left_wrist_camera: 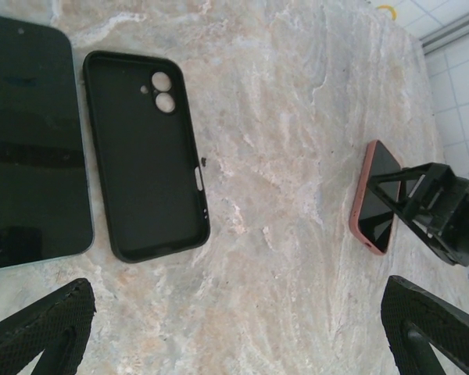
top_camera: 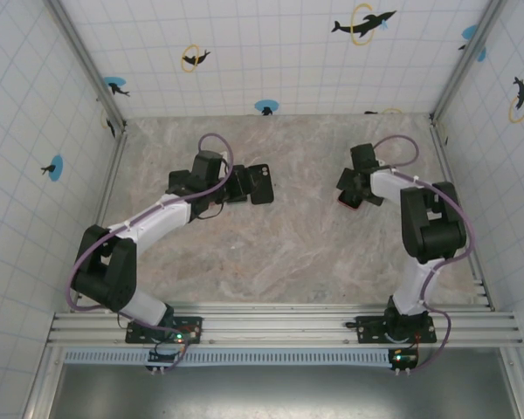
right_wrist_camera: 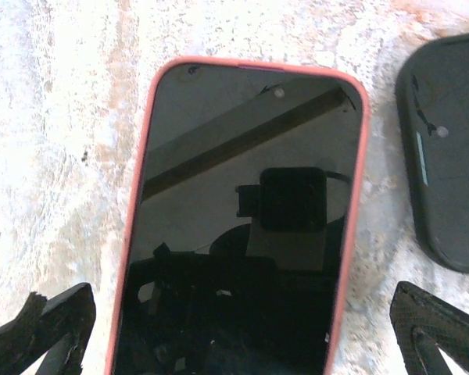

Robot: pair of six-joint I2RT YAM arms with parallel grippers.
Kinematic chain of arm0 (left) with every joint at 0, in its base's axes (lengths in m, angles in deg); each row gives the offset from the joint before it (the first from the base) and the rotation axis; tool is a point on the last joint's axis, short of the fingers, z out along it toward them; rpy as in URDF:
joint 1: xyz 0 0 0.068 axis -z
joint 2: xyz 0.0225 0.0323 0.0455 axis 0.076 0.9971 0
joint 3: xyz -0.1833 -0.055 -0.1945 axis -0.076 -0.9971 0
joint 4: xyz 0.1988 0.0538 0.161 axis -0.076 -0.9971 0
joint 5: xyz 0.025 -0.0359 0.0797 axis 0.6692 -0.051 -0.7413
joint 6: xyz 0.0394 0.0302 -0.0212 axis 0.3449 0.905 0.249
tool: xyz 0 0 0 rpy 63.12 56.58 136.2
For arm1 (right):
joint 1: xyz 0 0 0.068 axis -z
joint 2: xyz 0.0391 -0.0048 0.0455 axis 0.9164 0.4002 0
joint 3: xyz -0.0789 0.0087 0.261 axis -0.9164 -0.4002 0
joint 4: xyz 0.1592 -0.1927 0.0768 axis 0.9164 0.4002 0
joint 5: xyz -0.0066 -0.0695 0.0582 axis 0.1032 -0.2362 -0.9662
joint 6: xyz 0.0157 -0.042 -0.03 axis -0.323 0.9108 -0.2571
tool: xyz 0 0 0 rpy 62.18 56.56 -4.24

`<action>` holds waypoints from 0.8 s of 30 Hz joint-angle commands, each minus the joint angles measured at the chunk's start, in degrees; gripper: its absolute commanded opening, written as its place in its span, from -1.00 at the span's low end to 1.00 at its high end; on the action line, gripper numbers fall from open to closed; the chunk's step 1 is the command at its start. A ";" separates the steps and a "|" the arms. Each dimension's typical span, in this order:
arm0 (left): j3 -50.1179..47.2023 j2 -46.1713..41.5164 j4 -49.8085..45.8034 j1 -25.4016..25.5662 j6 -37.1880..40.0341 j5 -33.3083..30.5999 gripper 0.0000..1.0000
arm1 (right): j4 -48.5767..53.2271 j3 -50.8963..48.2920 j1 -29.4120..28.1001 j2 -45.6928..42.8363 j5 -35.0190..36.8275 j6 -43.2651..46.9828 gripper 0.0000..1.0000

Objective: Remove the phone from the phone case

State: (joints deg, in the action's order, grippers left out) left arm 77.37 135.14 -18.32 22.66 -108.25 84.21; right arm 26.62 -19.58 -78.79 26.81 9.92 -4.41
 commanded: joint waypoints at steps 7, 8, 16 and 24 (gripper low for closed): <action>1.69 0.73 0.48 0.03 -0.07 0.10 0.93 | 4.39 5.79 0.03 4.85 2.72 -1.23 0.91; 1.65 0.77 0.53 0.04 0.00 0.09 0.93 | 4.67 6.01 0.06 5.20 2.81 -1.41 0.90; 1.58 1.05 0.69 0.04 -0.14 0.18 0.93 | 9.11 8.18 -0.05 7.57 2.22 -1.56 0.84; 1.29 1.63 2.02 0.13 -0.10 1.30 0.94 | 14.25 9.99 -0.06 9.36 0.27 -0.72 0.81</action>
State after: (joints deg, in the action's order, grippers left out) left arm 77.85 135.58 -17.77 22.66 -108.22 84.30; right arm 34.90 -10.92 -78.81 33.28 12.08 -4.63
